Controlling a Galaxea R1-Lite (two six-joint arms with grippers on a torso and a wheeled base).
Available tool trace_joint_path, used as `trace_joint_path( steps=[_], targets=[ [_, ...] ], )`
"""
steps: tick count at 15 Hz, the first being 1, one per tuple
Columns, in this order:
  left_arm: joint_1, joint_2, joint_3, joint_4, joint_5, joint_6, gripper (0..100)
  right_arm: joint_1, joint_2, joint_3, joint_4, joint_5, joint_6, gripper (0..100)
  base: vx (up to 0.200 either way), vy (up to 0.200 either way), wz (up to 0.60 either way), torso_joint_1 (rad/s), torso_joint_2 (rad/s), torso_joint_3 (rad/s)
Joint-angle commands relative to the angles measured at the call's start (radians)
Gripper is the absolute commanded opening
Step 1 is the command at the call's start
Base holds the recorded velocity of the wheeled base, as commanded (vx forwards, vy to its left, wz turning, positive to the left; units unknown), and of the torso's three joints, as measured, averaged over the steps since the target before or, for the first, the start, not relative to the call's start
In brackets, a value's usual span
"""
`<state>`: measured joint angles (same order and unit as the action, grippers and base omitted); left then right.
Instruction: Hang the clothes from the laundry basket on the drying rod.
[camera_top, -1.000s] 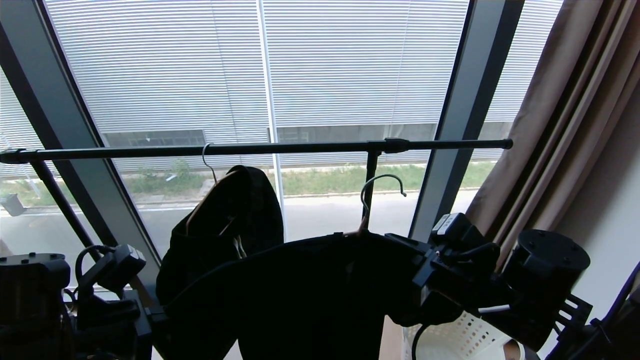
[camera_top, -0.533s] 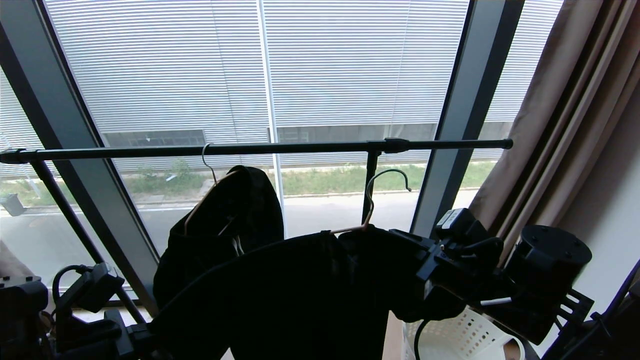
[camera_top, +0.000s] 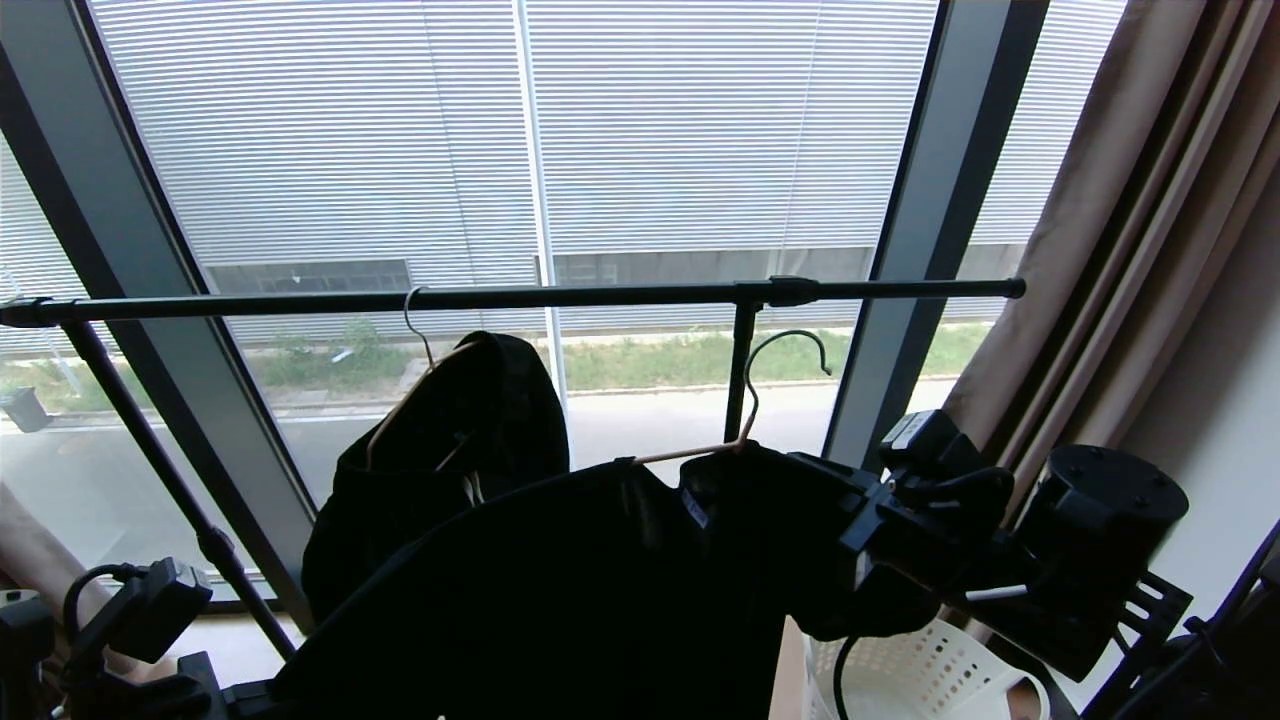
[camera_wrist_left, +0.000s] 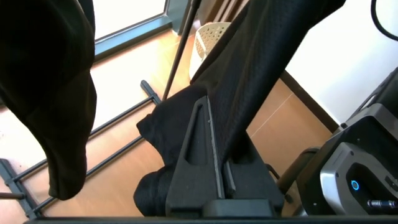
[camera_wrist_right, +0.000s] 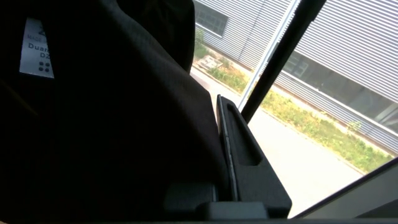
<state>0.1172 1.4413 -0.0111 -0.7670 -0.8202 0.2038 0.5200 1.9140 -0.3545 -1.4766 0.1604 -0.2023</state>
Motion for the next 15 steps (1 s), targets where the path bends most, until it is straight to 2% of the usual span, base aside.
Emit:
trace_joint_path(
  steps=[1,10,11,14,15],
  targets=[
    [-0.001,-0.007,0.005,0.0,0.0,0.0,0,0.0,-0.003,0.0,-0.002,0.001,0.001,0,0.0,0.0,0.0,0.0,0.0,0.0],
    [0.001,-0.009,0.008,-0.008,-0.022,0.005,0,-0.012,-0.004,-0.006,-0.002,0.024,0.001,0,0.0,0.0,0.0,0.0,0.0,0.0],
    [0.001,-0.01,0.01,-0.015,-0.027,0.008,100,-0.012,-0.004,-0.006,-0.002,0.024,0.0,0,0.0,0.0,0.0,0.0,0.0,0.0],
    [0.009,-0.081,0.011,-0.017,-0.027,-0.011,100,-0.012,-0.006,-0.011,-0.001,0.022,0.0,0,0.0,0.0,0.0,0.0,0.0,0.0],
    [0.021,-0.147,0.011,-0.015,-0.028,-0.052,100,-0.012,-0.001,-0.015,-0.001,0.022,0.0,0,0.0,0.0,0.0,0.0,0.0,0.0]
  ],
)
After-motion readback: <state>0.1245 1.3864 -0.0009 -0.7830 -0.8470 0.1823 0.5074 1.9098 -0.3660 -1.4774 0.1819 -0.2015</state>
